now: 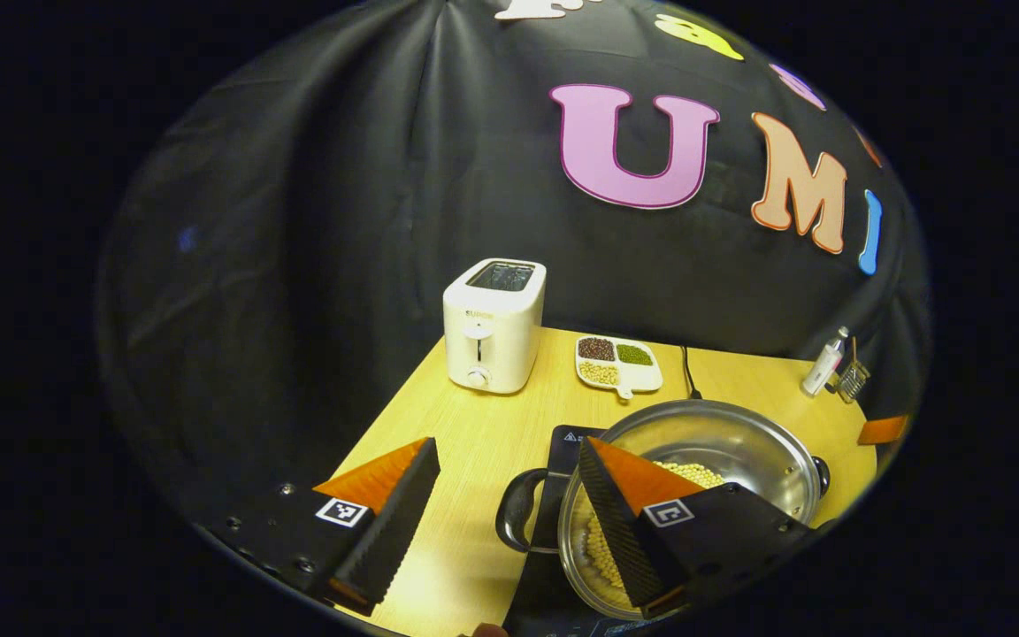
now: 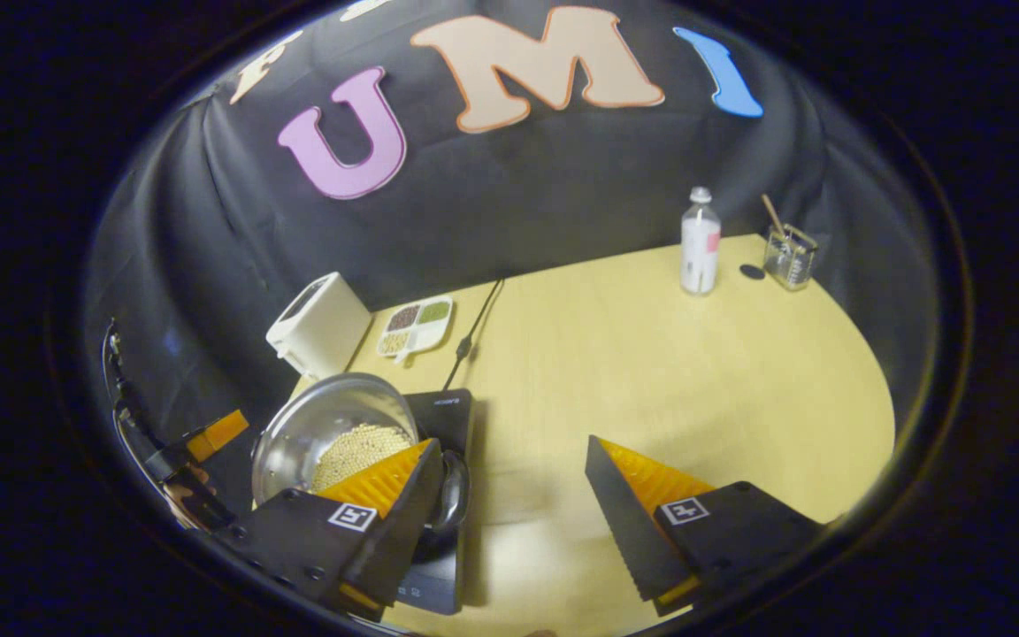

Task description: First push the handle of the pot to place it horizontally, then grasp the pot with both hands and set it on the induction cooktop.

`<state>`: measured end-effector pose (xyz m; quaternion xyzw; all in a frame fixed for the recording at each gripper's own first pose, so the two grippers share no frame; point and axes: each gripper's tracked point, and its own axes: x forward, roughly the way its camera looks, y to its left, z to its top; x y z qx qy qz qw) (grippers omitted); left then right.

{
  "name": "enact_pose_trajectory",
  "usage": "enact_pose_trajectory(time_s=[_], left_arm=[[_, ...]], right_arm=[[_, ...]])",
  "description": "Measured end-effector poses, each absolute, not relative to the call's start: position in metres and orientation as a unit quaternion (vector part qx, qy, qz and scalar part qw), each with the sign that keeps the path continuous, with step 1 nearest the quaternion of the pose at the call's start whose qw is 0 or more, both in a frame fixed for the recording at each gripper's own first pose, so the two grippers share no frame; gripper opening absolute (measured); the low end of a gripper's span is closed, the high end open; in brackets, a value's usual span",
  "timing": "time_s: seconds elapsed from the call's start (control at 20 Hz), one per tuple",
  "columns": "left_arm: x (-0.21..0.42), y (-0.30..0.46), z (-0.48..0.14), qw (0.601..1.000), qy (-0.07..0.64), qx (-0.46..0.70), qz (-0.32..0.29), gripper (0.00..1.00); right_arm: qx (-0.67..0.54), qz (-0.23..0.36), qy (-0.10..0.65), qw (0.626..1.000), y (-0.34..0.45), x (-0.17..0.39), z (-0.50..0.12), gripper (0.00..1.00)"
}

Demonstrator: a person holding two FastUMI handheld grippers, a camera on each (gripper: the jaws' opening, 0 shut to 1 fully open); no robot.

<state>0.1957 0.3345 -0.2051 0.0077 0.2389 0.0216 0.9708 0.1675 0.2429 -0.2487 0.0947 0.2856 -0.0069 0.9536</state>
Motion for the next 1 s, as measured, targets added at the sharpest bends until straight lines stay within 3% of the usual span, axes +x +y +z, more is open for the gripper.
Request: enact_pose_trajectory(time_s=[0.1, 0.15, 0.2, 0.25, 0.4, 0.45, 1.0], left_arm=[[0.186, 0.322, -0.182, 0.976, 0.214, 0.014, 0.029, 0.97], [0.18, 0.316, -0.172, 0.978, 0.206, 0.024, 0.034, 0.97], [0.171, 0.305, -0.158, 0.979, 0.196, 0.032, 0.033, 0.96], [0.165, 0.292, -0.145, 0.982, 0.185, 0.036, 0.032, 0.96], [0.137, 0.247, -0.106, 0.986, 0.158, 0.03, 0.032, 0.96], [0.127, 0.231, -0.1, 0.986, 0.159, 0.025, 0.033, 0.96], [0.044, 0.068, -0.02, 0.996, 0.08, 0.034, 0.002, 0.96]], right_arm=[[0.086, -0.008, 0.262, 0.961, 0.232, 0.158, -0.225, 0.99], [0.077, -0.007, 0.25, 0.965, 0.225, 0.152, -0.212, 0.92], [0.068, -0.005, 0.236, 0.969, 0.218, 0.145, -0.199, 0.92], [0.063, -0.001, 0.225, 0.972, 0.212, 0.138, -0.185, 0.99], [0.065, 0.02, 0.199, 0.978, 0.199, 0.116, -0.148, 0.99], [0.067, 0.024, 0.188, 0.98, 0.191, 0.11, -0.134, 0.92], [0.026, 0.043, 0.047, 0.998, 0.07, 0.008, 0.007, 0.92]])
